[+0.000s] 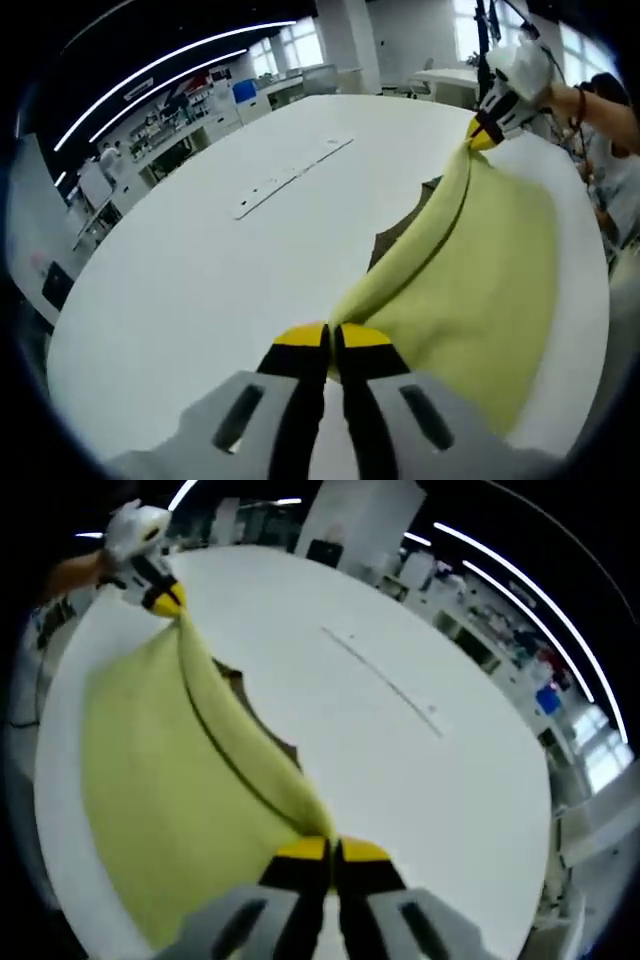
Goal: Fold the garment on the visible template until the final outline fits inside the template.
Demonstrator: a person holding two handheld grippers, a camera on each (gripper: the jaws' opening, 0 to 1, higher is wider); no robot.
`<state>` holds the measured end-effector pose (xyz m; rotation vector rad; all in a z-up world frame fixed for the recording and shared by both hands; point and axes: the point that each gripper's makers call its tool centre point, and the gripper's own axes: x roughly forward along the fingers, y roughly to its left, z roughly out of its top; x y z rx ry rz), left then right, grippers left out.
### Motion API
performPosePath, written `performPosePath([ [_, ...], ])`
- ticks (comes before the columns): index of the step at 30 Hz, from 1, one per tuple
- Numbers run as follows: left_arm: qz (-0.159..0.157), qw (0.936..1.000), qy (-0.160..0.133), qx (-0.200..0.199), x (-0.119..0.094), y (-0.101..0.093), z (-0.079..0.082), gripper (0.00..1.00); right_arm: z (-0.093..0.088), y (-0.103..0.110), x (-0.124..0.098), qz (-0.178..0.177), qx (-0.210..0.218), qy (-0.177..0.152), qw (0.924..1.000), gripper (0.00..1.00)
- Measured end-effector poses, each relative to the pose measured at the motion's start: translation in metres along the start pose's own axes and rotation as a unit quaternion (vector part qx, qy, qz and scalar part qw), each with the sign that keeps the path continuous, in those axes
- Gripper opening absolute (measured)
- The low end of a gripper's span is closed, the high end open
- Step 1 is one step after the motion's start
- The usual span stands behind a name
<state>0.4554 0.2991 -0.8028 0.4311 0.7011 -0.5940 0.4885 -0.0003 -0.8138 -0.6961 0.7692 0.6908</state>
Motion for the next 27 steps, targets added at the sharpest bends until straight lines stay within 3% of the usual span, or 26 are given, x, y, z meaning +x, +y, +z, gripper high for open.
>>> performPosePath([
  [12,-0.005,0.9997,0.022,-0.006,0.025,0.007,-0.019,0.01,-0.012,0.003,0.023,0.026,-0.002,0.020,0.9994,0.00],
  [22,-0.006,0.9992,0.031,0.023,0.023,0.009,-0.024,0.03,-0.016,0.002,0.028,0.043,0.051,0.007,0.9977,0.02],
  [27,-0.004,0.9989,0.023,0.040,0.016,0.011,-0.022,0.10,-0.014,-0.002,0.019,0.045,0.052,-0.005,0.9976,0.08],
])
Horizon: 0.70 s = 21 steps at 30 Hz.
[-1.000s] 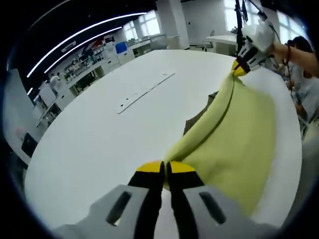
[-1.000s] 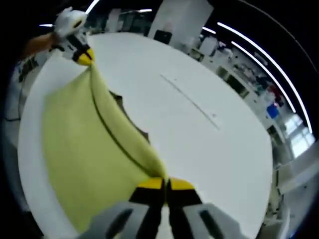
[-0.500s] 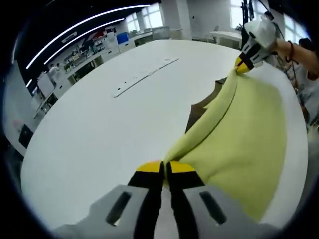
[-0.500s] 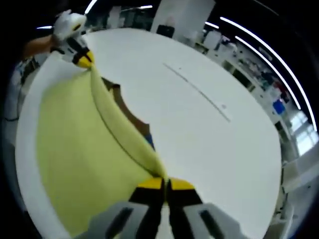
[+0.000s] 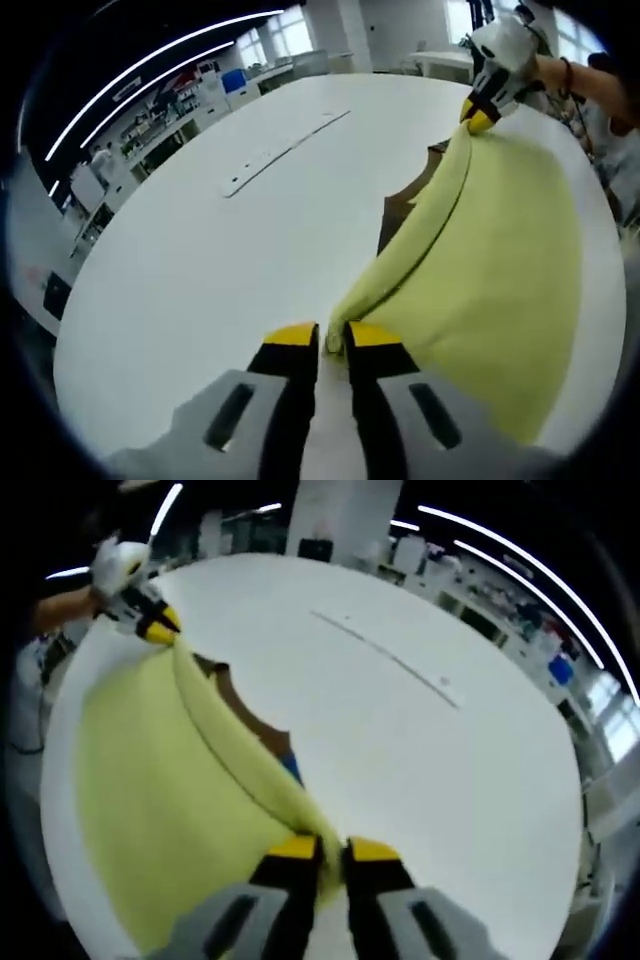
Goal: Fold the garment on the visible template until the final outline fits inside the template.
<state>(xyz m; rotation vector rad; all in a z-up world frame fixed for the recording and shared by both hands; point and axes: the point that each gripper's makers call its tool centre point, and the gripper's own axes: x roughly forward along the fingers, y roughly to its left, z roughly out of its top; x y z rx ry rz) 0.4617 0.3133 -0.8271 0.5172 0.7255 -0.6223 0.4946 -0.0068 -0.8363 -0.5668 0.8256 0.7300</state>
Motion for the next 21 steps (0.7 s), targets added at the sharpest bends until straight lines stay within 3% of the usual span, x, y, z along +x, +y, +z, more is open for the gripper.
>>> performPosePath([
  [6,-0.011,0.9997,-0.019,0.009,-0.011,-0.002,-0.001,0.12,0.004,0.001,-0.010,0.007,-0.040,-0.011,0.9991,0.11],
  [10,-0.008,0.9997,-0.007,0.022,-0.012,-0.007,-0.008,0.12,0.002,0.002,-0.010,0.008,-0.053,-0.014,0.9985,0.15],
  [14,0.009,0.9995,0.002,0.031,-0.005,0.002,-0.016,0.11,-0.003,0.002,-0.008,0.009,-0.059,-0.016,0.9981,0.20],
  [21,0.017,0.9998,0.000,0.011,0.002,0.009,-0.019,0.04,-0.008,-0.002,-0.003,-0.002,-0.073,-0.029,0.9969,0.12],
])
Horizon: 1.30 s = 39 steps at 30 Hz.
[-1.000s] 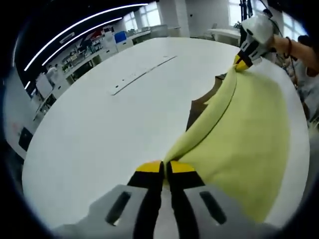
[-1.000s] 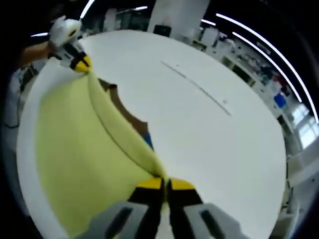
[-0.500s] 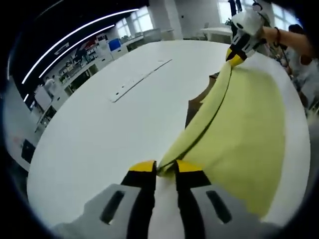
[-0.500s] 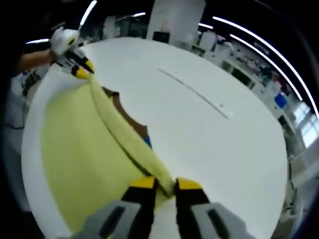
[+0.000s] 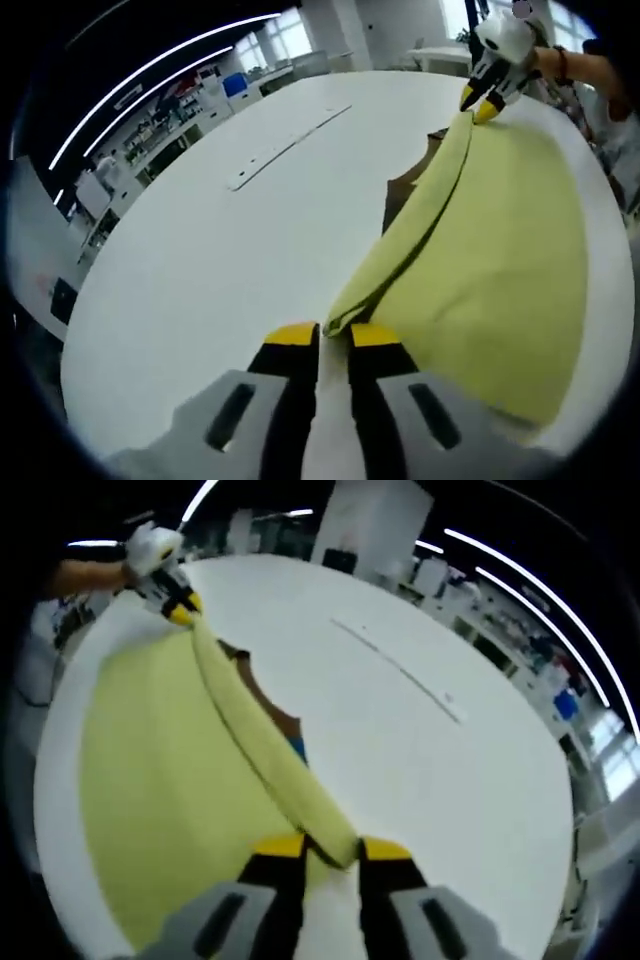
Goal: Fold the garment on the visible template until the final outline fits inside the template.
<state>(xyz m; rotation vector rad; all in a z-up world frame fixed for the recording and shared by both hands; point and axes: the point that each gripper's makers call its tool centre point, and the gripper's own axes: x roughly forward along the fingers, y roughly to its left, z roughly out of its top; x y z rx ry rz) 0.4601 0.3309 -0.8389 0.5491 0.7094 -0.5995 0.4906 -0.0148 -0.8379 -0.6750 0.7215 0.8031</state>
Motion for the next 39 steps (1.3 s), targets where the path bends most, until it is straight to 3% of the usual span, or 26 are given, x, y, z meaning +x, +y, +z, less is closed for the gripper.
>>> performPosePath([
  [3,0.001,1.0000,-0.001,-0.008,0.001,0.000,0.000,0.04,-0.001,0.000,0.004,0.002,-0.007,0.000,1.0000,0.00],
  [7,0.005,0.9998,-0.007,-0.016,-0.002,0.001,0.002,0.03,0.001,-0.003,0.002,0.000,0.005,-0.004,1.0000,0.00],
  [12,0.007,0.9953,-0.024,-0.094,-0.007,0.005,0.009,0.03,0.012,-0.013,-0.004,-0.010,0.083,-0.034,0.9959,0.00],
  [18,0.019,0.9928,-0.035,-0.112,-0.001,0.009,0.015,0.03,0.015,-0.028,-0.002,-0.038,0.134,-0.052,0.9888,0.00],
  [20,0.029,0.9885,-0.021,-0.147,0.002,0.013,0.008,0.05,0.014,-0.035,0.002,-0.049,0.143,-0.048,0.9873,0.05],
  [29,0.045,0.9842,-0.042,-0.166,-0.008,0.019,0.012,0.34,0.011,-0.033,-0.004,-0.041,0.201,-0.050,0.9775,0.31],
  [34,0.021,0.9763,-0.078,-0.201,-0.021,0.009,0.020,0.50,0.012,-0.017,-0.012,-0.011,0.239,-0.050,0.9696,0.45],
  [39,0.009,0.9732,-0.098,-0.208,-0.037,-0.001,0.023,0.62,0.012,-0.006,-0.025,0.002,0.244,-0.048,0.9686,0.54],
])
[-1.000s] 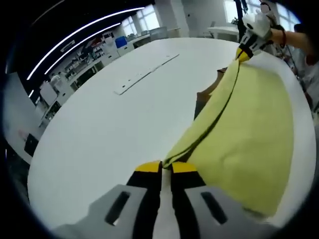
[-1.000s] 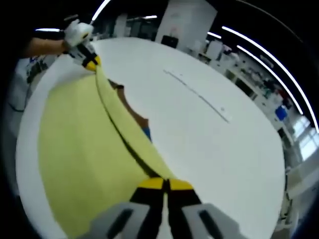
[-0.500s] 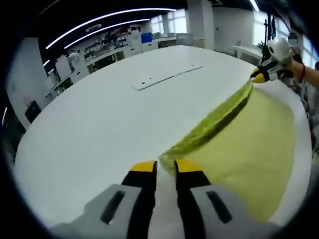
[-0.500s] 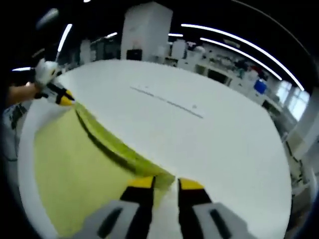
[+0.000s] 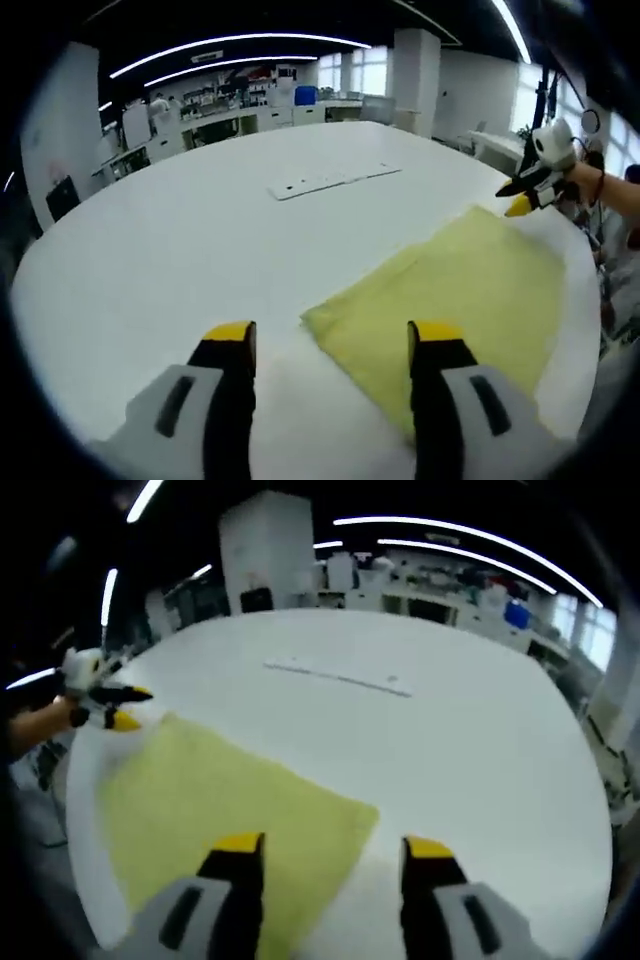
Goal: Fold the garment on the visible template until the final outline fits inside the template.
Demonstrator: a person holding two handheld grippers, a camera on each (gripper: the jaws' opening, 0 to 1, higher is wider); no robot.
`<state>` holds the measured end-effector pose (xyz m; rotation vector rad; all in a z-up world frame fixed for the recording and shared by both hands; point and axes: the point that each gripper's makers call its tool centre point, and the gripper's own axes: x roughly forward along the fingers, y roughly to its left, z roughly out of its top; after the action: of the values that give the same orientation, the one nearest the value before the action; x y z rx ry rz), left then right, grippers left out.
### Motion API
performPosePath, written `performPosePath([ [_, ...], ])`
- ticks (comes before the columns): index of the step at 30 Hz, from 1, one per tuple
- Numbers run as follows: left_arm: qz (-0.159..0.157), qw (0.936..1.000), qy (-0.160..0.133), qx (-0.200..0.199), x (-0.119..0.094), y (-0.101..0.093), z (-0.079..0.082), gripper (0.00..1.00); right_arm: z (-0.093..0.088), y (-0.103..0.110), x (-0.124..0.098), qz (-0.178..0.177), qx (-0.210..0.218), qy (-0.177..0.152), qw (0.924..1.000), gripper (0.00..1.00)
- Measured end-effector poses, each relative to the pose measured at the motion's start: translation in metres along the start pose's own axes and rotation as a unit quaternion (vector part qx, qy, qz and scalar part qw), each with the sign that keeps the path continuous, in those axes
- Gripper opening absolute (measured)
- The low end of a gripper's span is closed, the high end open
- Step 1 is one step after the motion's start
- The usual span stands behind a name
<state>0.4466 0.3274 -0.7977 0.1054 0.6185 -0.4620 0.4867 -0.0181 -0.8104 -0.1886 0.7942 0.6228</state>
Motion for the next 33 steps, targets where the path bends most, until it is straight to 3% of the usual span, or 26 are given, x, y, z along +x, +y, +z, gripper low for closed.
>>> performPosePath([
  [10,-0.032,0.9993,-0.017,-0.013,-0.033,-0.027,-0.013,0.74,-0.020,0.027,-0.032,0.030,0.012,0.008,0.9994,0.68],
  [19,-0.057,0.9980,-0.020,-0.017,-0.052,-0.046,-0.029,0.80,-0.040,0.044,-0.055,0.050,-0.008,0.020,0.9985,0.68],
  [27,-0.082,0.9961,-0.004,-0.030,-0.066,-0.070,-0.052,0.73,-0.065,0.058,-0.066,0.066,-0.013,0.036,0.9971,0.67],
  [33,-0.090,0.9953,0.005,-0.034,-0.069,-0.078,-0.065,0.66,-0.081,0.066,-0.073,0.075,-0.004,0.040,0.9964,0.64],
])
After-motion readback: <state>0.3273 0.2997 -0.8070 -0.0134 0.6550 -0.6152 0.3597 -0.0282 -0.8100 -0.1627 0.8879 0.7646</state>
